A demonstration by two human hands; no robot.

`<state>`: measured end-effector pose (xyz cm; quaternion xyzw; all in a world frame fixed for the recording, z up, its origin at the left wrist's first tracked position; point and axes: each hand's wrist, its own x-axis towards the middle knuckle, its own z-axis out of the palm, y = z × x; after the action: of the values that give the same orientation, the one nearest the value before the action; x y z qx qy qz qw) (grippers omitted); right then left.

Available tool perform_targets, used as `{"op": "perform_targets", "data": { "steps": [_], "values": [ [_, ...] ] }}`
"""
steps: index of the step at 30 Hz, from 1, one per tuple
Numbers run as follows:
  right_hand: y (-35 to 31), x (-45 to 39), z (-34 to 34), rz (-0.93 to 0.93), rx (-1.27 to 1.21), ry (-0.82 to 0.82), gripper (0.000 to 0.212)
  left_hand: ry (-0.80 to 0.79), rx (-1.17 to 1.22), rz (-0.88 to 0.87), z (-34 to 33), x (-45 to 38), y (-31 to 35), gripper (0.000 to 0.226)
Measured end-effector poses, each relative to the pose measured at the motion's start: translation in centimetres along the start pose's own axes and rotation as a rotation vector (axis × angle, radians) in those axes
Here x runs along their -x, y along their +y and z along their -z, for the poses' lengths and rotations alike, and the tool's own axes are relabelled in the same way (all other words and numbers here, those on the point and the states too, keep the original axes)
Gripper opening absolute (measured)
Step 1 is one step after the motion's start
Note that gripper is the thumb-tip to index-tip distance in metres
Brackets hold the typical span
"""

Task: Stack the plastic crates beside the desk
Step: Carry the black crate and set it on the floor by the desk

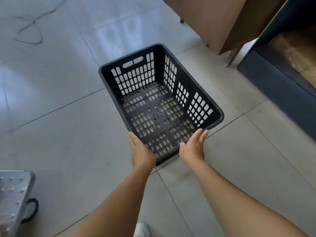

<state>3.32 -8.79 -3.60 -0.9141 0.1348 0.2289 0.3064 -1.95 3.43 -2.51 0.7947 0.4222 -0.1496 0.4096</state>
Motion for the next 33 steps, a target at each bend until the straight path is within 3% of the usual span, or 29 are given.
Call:
{"op": "perform_targets", "data": {
  "steps": [3, 5, 8, 10, 12, 15, 22, 27, 31, 33],
  "values": [
    [-1.6, -1.1, -0.7, -0.015, -0.022, -0.007, 0.079, 0.007, -0.125, -0.063, 0.7, -1.6, 0.3, 0.089],
    [-2.6, -1.5, -0.8, -0.011, -0.007, -0.031, 0.082, -0.015, -0.382, -0.232, 0.3, -2.4, 0.3, 0.080],
    [-4.0, -2.2, -0.5, 0.003, 0.100, -0.093, 0.089, -0.201, -0.604, -0.460, -0.6, -3.1, 0.5, 0.055],
    [-4.6, -2.5, -0.2, 0.012, 0.190, -0.129, 0.087, -0.251, -0.533, -0.418, -0.2, -4.0, 1.1, 0.025],
    [-4.6, -2.8, 0.2, 0.032, 0.298, -0.144, 0.079, -0.246, -0.531, -0.381, 0.5, -5.0, 1.6, 0.016],
    [-4.4, -3.1, 0.9, 0.086, 0.429, -0.194, 0.073, -0.236, -0.644, -0.404, 1.6, -5.4, 2.2, 0.015],
    [-5.8, -5.0, 0.7, 0.223, 0.546, -0.243, 0.079, -0.091, -0.661, -0.451, 3.6, -7.9, 3.4, 0.022],
    [-7.0, -5.9, 0.3, 0.213, 0.548, -0.239, 0.085, -0.146, -0.568, -0.378, 4.5, -9.2, 4.0, 0.018],
    [-7.5, -4.3, 1.2, 0.195, 0.465, -0.206, 0.090, -0.176, -0.445, -0.342, 5.3, -7.1, 4.3, 0.067],
    [-8.0, -2.6, 2.6, 0.210, 0.432, -0.174, 0.093, -0.116, -0.462, -0.393, 6.1, -5.3, 5.0, 0.077]
  ]
}}
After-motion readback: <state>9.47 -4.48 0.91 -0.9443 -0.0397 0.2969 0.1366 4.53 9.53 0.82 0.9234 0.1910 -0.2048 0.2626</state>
